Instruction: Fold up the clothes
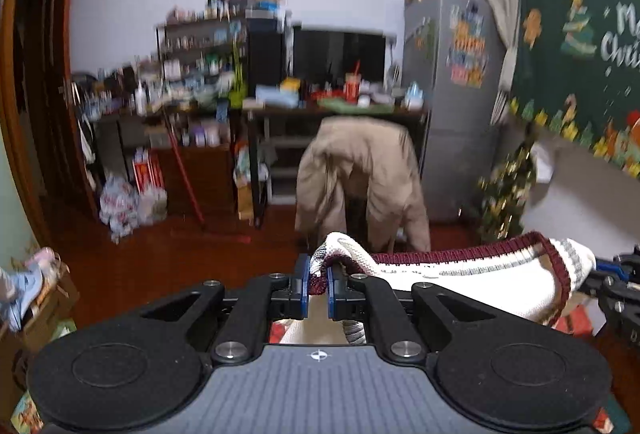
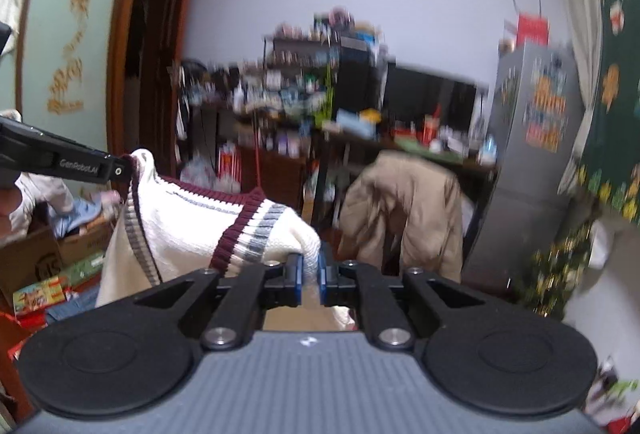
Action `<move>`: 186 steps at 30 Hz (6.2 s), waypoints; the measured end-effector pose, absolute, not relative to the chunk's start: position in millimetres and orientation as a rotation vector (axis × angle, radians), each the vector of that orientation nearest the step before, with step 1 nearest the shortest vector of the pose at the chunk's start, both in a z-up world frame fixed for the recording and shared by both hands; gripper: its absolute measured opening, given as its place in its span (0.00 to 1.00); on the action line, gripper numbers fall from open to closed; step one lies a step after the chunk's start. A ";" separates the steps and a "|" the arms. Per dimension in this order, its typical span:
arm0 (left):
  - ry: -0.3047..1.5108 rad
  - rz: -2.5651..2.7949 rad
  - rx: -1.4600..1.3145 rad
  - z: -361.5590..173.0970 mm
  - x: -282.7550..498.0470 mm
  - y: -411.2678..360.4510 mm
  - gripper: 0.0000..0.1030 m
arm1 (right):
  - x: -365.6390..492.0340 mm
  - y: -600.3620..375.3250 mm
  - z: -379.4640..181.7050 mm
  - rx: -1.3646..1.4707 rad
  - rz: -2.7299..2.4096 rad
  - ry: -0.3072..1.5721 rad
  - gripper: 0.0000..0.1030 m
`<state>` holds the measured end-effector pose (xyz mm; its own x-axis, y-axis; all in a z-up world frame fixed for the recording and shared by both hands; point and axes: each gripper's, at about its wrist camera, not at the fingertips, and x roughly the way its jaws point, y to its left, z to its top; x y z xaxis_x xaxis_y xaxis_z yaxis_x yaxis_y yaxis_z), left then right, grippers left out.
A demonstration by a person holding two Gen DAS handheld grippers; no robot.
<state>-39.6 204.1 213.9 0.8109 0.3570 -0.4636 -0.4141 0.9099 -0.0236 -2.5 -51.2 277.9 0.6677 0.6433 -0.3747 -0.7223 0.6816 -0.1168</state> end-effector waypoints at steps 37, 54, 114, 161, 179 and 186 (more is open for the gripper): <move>0.871 0.399 -0.436 -21.0 27.4 332.2 0.39 | 209.6 45.7 -49.7 -0.164 0.665 0.707 0.90; 0.956 0.232 -0.569 -60.9 -148.2 261.3 0.43 | 34.9 -97.6 -59.9 -0.065 0.589 0.956 0.63; 0.925 0.396 -0.466 -68.0 -153.4 291.7 0.41 | -24.6 -185.4 -65.0 -0.026 0.456 0.953 0.72; 0.794 0.220 -0.519 -106.9 6.4 335.7 0.32 | 192.2 -40.2 -132.6 0.251 0.552 0.899 0.30; 0.857 0.223 -0.236 -115.8 34.3 294.2 0.27 | 186.0 -20.3 -132.4 0.074 0.543 0.844 0.29; 0.822 0.255 -0.346 -105.2 28.5 302.3 0.06 | 180.0 -17.2 -127.8 0.025 0.546 0.810 0.09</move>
